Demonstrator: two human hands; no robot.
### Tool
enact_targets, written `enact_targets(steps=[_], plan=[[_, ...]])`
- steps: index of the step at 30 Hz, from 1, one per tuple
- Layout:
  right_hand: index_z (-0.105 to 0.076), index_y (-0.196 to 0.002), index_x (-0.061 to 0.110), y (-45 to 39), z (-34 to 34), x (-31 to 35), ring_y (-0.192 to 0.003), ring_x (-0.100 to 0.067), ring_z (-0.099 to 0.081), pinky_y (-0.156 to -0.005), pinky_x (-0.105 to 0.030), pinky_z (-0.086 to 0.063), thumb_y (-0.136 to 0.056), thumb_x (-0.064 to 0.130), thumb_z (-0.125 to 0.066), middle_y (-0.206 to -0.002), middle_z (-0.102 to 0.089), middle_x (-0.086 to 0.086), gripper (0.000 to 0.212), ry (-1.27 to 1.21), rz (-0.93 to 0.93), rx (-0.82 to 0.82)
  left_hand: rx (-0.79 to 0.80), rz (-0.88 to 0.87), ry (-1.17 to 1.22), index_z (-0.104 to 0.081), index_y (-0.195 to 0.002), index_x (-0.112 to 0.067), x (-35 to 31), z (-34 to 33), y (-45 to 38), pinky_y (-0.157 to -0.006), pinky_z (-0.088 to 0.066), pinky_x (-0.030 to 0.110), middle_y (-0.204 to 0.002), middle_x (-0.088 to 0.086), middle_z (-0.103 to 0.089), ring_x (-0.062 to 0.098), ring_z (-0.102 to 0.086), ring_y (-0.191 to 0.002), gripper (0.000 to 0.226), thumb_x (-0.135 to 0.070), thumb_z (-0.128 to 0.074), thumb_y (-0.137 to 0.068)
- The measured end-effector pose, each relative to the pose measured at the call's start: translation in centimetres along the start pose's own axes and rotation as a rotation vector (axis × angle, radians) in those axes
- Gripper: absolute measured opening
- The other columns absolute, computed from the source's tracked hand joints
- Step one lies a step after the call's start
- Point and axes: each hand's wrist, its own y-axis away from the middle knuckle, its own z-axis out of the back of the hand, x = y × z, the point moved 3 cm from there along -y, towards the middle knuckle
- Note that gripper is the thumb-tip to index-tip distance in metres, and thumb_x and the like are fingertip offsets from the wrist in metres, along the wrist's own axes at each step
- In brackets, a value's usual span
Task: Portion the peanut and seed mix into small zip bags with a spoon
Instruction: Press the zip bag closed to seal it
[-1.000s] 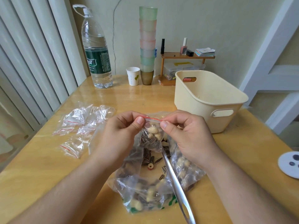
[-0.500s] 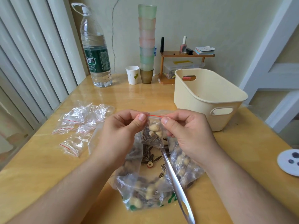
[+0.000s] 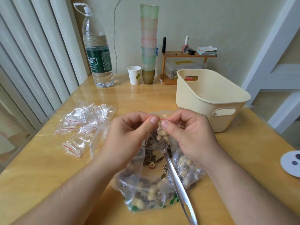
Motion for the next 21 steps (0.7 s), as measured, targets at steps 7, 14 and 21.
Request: enact_targets(steps=[7,14,21], plan=[[-0.078,-0.076,0.02,0.13,0.46,0.07,-0.082,-0.034,-0.075,-0.08,-0.048,-0.064,-0.07,0.032,-0.087,-0.082,-0.078,-0.01,0.017,0.053,-0.066,-0.107,0.078,-0.017,0.087,-0.072,-0.107,-0.006,0.43,-0.26,-0.13,-0.085,-0.063,0.043,-0.092,0.013,-0.079,0.029,-0.076,-0.087,0.026,-0.022,-0.075,-0.087],[-0.076,-0.073,0.022,0.0,0.3,0.34,-0.068,-0.009,-0.065,-0.069,-0.024,-0.054,-0.068,0.027,-0.088,-0.07,-0.074,0.001,0.014,-0.02,-0.096,-0.072,0.021,-0.058,0.123,-0.068,-0.09,-0.002,0.19,-0.34,-0.06,-0.07,-0.057,0.02,-0.079,0.003,-0.077,0.009,-0.071,-0.073,0.012,-0.013,-0.071,-0.088],[-0.07,-0.071,0.011,-0.16,0.41,0.55,-0.063,-0.008,-0.063,-0.064,-0.02,-0.052,-0.062,0.021,-0.085,-0.063,-0.07,-0.002,0.02,-0.133,-0.116,-0.144,0.127,0.073,0.221,-0.063,-0.12,-0.008,0.65,-0.55,-0.03,-0.073,-0.056,0.023,-0.099,0.01,-0.078,0.016,-0.073,-0.087,0.037,-0.021,-0.074,-0.087]])
